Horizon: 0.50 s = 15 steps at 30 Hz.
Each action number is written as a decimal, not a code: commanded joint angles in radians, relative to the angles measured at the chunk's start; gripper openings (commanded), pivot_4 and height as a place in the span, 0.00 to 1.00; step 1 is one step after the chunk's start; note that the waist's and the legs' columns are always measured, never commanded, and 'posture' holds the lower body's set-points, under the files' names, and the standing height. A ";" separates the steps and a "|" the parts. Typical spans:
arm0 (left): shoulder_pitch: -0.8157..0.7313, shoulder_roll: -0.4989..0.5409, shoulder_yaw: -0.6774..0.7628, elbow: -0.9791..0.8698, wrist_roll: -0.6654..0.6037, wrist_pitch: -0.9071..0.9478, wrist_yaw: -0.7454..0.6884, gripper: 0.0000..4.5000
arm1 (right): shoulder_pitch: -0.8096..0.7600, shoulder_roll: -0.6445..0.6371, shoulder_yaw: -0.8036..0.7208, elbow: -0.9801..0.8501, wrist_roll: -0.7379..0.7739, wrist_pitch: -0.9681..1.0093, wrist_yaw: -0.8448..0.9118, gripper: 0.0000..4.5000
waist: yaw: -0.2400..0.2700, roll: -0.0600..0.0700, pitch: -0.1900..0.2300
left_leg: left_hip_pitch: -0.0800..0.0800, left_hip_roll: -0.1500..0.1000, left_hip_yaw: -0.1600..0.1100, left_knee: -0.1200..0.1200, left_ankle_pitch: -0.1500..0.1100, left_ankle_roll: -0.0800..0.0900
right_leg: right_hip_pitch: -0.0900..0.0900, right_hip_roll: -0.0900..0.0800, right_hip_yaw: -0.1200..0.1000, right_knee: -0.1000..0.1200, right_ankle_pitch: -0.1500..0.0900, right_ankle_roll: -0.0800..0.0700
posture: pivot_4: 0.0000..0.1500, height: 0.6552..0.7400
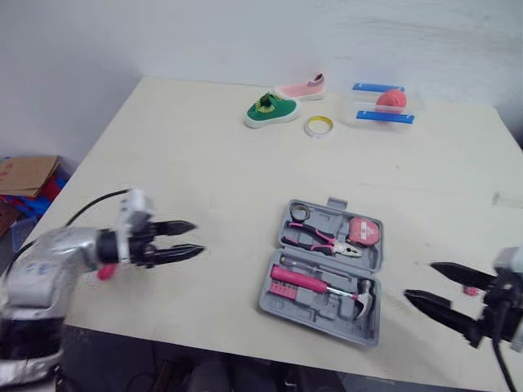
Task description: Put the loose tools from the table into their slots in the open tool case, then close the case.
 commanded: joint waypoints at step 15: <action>0.248 0.164 0.313 0.105 -0.032 -0.090 0.032 0.98 | -0.050 -0.019 -0.097 0.381 -0.233 -0.173 0.141 1.00 | 0.026 -0.002 0.007 | -0.002 0.000 0.006 -0.011 -0.004 -0.004 | 0.001 -0.014 -0.010 -0.015 -0.006 -0.021 | 1.00 0.89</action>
